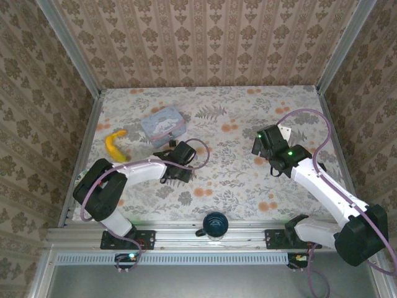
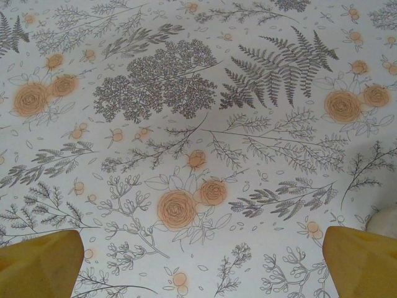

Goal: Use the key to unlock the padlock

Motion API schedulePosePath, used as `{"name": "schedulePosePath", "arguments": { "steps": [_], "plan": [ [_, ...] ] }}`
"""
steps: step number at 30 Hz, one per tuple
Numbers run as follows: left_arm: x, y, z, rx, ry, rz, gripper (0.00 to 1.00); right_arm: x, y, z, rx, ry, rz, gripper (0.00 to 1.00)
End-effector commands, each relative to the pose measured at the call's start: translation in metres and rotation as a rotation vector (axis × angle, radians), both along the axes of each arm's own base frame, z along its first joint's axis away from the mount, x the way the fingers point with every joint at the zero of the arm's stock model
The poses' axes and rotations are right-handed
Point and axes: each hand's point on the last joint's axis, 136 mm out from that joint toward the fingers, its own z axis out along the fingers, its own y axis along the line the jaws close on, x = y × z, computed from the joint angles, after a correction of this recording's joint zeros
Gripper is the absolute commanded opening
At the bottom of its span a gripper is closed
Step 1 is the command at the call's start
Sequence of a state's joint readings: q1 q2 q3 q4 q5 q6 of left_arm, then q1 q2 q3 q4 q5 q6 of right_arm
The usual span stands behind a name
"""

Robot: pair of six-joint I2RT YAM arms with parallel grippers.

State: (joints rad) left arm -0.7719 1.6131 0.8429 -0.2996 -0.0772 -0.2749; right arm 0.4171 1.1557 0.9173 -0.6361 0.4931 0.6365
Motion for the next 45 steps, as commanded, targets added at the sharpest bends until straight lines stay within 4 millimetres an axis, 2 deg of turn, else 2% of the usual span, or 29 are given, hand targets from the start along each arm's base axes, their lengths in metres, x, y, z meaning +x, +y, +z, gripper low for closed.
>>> {"name": "schedulePosePath", "arguments": {
  "steps": [1, 12, 23, 33, 38, 45],
  "plan": [
    [0.004, -0.011, 0.004, -0.026, 0.002, -0.025, 0.2, 0.0, 0.001, 0.008, 0.008, -0.009, -0.014, 1.0],
    [0.001, -0.028, 0.017, -0.137, 0.013, -0.032, 0.22, 0.002, 0.002, 0.006, 0.002, 0.0, -0.012, 1.0],
    [0.011, -0.025, 0.009, -0.128, 0.016, -0.015, 0.24, 0.001, 0.0, 0.005, -0.004, 0.007, -0.014, 1.0],
    [0.009, -0.025, -0.004, -0.121, 0.042, -0.011, 0.24, 0.001, 0.0, 0.004, -0.002, 0.008, -0.016, 1.0],
    [0.007, -0.026, -0.007, -0.133, 0.055, -0.007, 0.15, 0.001, 0.0, 0.004, -0.002, 0.009, -0.017, 1.0],
    [0.005, -0.035, 0.008, -0.176, 0.039, -0.013, 0.03, -0.002, 0.0, 0.004, 0.004, 0.003, -0.018, 1.0]
  ]
}}
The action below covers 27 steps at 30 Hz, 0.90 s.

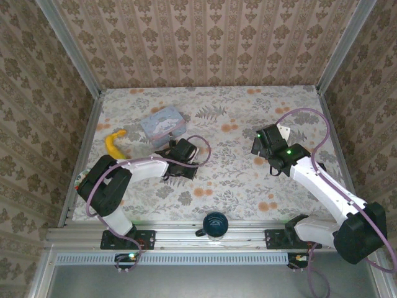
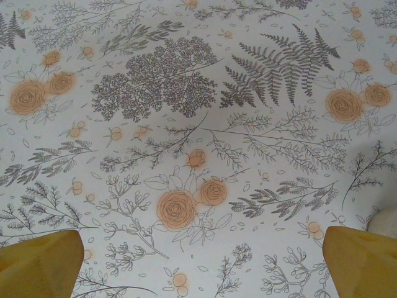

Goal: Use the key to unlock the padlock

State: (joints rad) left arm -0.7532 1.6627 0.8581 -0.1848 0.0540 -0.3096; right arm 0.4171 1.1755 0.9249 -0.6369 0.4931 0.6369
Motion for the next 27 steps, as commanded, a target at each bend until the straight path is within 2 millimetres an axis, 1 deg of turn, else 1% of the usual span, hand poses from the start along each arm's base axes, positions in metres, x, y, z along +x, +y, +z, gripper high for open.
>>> {"name": "schedulePosePath", "arguments": {
  "steps": [1, 3, 9, 15, 19, 27],
  "plan": [
    [-0.003, -0.007, 0.011, -0.033, -0.001, -0.006, 0.02, -0.004, -0.001, 0.007, 0.01, -0.01, -0.019, 1.0],
    [-0.003, -0.01, 0.018, -0.052, -0.012, -0.006, 0.0, -0.004, -0.001, 0.006, 0.011, -0.009, -0.018, 1.0],
    [0.001, -0.016, 0.037, -0.097, -0.044, -0.005, 0.0, -0.006, -0.002, 0.004, 0.011, -0.004, -0.017, 1.0],
    [0.003, -0.022, 0.048, -0.131, -0.059, -0.017, 0.0, -0.006, 0.001, 0.003, 0.022, -0.006, -0.006, 1.0],
    [0.002, -0.028, 0.06, -0.173, -0.082, -0.044, 0.0, -0.004, 0.007, 0.003, 0.036, -0.007, 0.02, 1.0],
    [-0.003, -0.036, 0.085, -0.244, -0.142, -0.122, 0.0, 0.0, 0.024, 0.004, 0.098, -0.012, 0.087, 1.0]
  ]
}}
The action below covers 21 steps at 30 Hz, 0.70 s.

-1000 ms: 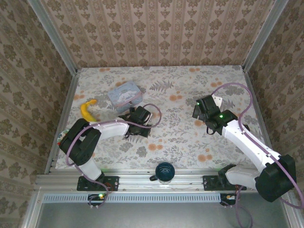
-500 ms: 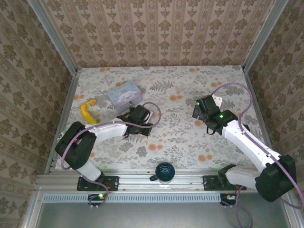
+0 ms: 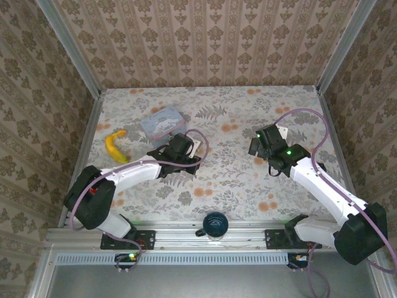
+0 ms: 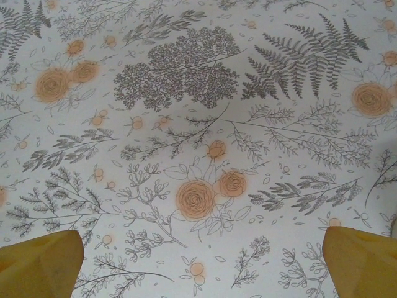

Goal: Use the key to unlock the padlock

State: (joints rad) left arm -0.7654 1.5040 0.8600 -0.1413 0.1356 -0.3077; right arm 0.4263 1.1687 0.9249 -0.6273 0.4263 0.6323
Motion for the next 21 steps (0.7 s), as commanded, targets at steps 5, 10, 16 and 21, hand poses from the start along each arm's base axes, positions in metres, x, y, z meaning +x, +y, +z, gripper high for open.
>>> {"name": "schedulePosePath", "arguments": {
  "steps": [5, 10, 16, 21],
  "plan": [
    [-0.009, -0.018, 0.032, -0.126, -0.125, -0.148, 0.0, 0.004, 0.04, 0.007, 0.179, -0.025, 0.137, 1.0],
    [-0.009, -0.02, 0.049, -0.182, -0.265, -0.201, 0.0, 0.009, 0.097, 0.021, 0.453, -0.055, 0.305, 0.86],
    [-0.014, -0.03, 0.072, -0.288, -0.346, -0.256, 0.0, 0.011, 0.153, 0.035, 0.719, -0.06, 0.467, 0.55],
    [-0.021, -0.039, 0.084, -0.381, -0.31, -0.284, 0.0, 0.006, 0.179, 0.04, 0.755, -0.065, 0.607, 0.41]
  ]
}}
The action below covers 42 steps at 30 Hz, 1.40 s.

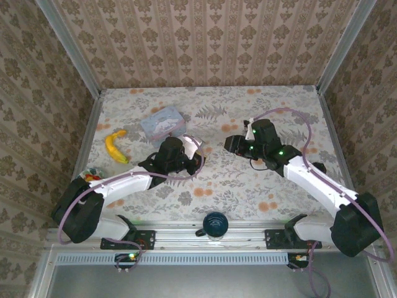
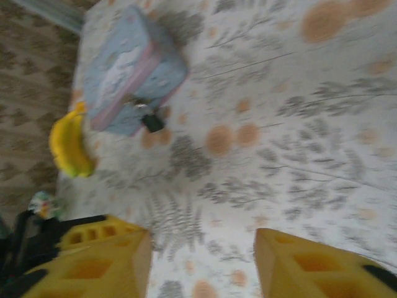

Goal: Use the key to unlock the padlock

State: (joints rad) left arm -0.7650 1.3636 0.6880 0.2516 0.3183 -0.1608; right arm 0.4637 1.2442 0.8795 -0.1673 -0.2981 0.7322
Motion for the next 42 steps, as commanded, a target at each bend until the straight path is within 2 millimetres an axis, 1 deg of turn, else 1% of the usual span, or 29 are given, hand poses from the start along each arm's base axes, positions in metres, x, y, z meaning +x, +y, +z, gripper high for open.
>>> {"name": "schedulePosePath", "arguments": {
  "steps": [1, 3, 7, 14, 18, 20, 23, 28, 36, 42],
  "plan": [
    [-0.008, -0.011, 0.029, -0.121, -0.021, -0.069, 0.0, -0.007, 0.025, 0.014, 0.088, -0.045, 0.128, 0.39],
    [-0.01, -0.011, 0.039, -0.172, -0.017, -0.075, 0.0, -0.009, 0.025, 0.014, 0.082, -0.054, 0.137, 0.37],
    [-0.013, -0.011, 0.058, -0.278, 0.009, -0.101, 0.0, -0.014, 0.027, 0.025, 0.098, -0.108, 0.174, 0.35],
    [-0.029, -0.013, 0.076, -0.375, 0.032, -0.199, 0.0, -0.026, 0.027, 0.041, 0.099, -0.183, 0.243, 0.33],
    [-0.035, -0.011, 0.085, -0.415, 0.037, -0.231, 0.0, -0.041, 0.035, 0.061, 0.164, -0.248, 0.335, 0.33],
    [-0.037, -0.01, 0.09, -0.433, 0.035, -0.239, 0.0, -0.046, 0.036, 0.067, 0.174, -0.269, 0.357, 0.33],
    [-0.038, -0.01, 0.094, -0.443, 0.034, -0.244, 0.0, -0.047, 0.034, 0.068, 0.157, -0.278, 0.352, 0.33],
    [-0.04, -0.01, 0.095, -0.449, 0.043, -0.252, 0.0, -0.047, 0.039, 0.075, 0.19, -0.305, 0.376, 0.32],
    [-0.044, -0.009, 0.101, -0.471, 0.043, -0.268, 0.0, -0.042, 0.046, 0.071, 0.212, -0.288, 0.394, 0.32],
    [-0.045, -0.009, 0.105, -0.487, 0.037, -0.274, 0.0, -0.04, 0.045, 0.063, 0.197, -0.266, 0.384, 0.32]
  ]
}}
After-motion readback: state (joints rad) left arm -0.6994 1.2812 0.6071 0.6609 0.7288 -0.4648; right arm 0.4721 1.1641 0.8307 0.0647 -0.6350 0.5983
